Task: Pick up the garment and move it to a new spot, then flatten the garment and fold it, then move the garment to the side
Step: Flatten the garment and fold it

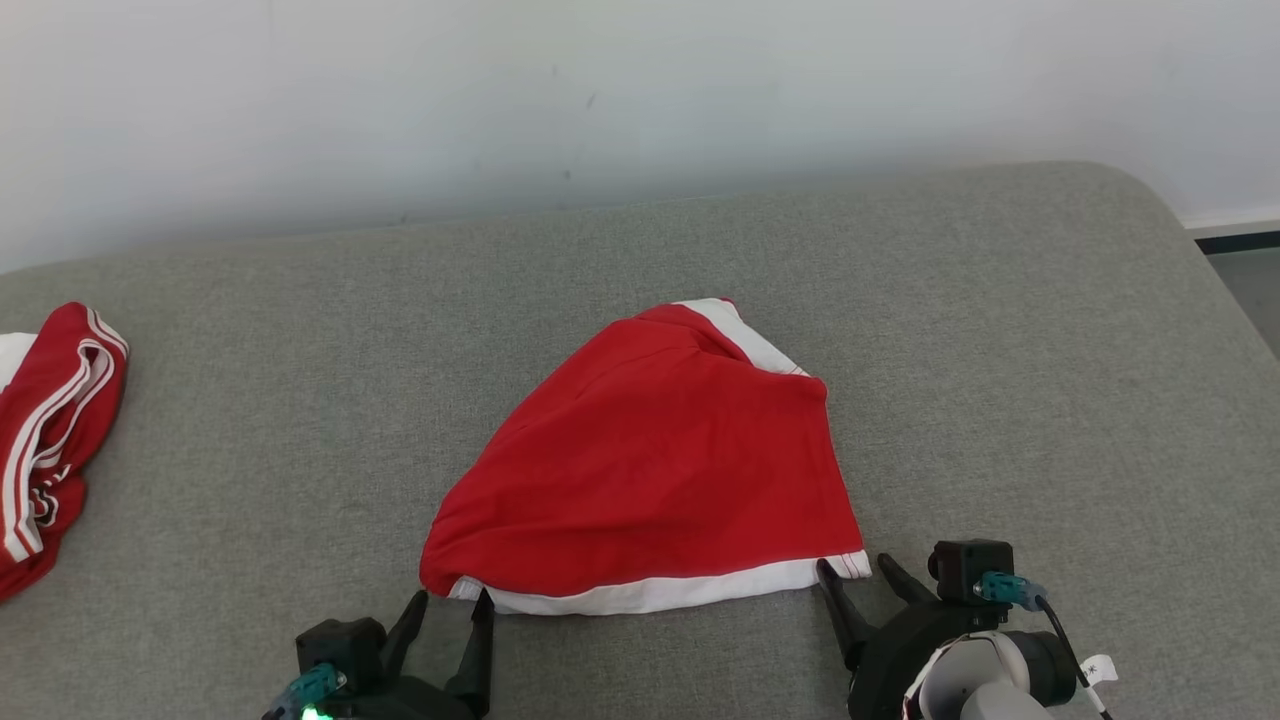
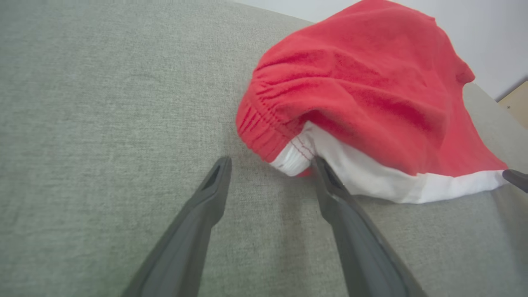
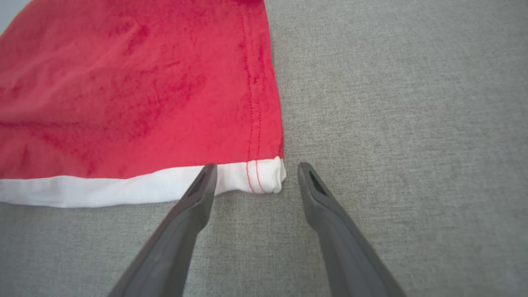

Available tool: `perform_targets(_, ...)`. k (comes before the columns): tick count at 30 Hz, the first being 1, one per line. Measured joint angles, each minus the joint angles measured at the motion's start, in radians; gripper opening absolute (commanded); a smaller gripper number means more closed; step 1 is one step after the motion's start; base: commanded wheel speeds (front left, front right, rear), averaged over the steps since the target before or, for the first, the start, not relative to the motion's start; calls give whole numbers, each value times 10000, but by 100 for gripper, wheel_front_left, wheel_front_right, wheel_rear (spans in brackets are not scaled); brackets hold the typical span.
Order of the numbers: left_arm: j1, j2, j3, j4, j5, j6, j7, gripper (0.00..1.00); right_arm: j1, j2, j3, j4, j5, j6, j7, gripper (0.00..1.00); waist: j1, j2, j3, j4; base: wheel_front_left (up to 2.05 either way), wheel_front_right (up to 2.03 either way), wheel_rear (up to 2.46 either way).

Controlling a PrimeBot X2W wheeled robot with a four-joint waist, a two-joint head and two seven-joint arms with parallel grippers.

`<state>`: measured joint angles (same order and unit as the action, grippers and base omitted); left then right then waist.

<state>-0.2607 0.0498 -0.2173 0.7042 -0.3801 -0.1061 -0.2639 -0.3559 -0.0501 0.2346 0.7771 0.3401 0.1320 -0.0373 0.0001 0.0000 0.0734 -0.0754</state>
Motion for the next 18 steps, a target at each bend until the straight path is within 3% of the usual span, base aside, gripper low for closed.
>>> perform_targets(5, -51, -4, -171, -50, -63, -12, 0, 100, -174, 0, 213, 339, 244, 0, -161, 100, 0, 0, -53, -39, 0, 0, 0)
perform_targets(7, -51, 0, -211, -48, -138, -59, 0, 95, -231, 0, 282, 483, 362, 0, -178, 100, 0, 0, -59, -42, 0, 0, 0)
perform_targets(8, -51, 0, -242, -61, -194, -79, -2, 89, -260, 0, 314, 546, 414, 0, -205, 100, 0, 0, -65, -40, 0, 0, 0)
perform_targets(9, -51, 0, -278, -88, -217, -86, 0, 49, -294, 0, 336, 619, 477, 0, -205, 100, 0, 1, -69, -38, 0, 0, 0)
perform_targets(11, -51, -2, -349, -151, -278, -96, 0, 44, -368, 0, 397, 780, 514, 0, -196, 100, 0, 0, -68, -33, 0, 0, 0)
perform_targets(14, -63, -2, -456, -270, -370, -146, -2, 7, -493, 0, 447, 999, 596, 0, -219, 100, -1, 0, -43, -25, 0, 0, 0)
perform_targets(15, -66, -2, -497, -309, -380, -157, 0, 2, -567, 0, 468, 1070, 663, 0, -219, 100, -1, 1, -31, -24, 0, 0, 0)
perform_targets(18, -123, -2, -587, -414, -445, -173, -2, 0, -758, 0, 541, 1279, 834, 0, -245, 100, -1, 0, 7, -22, 0, 0, 0)
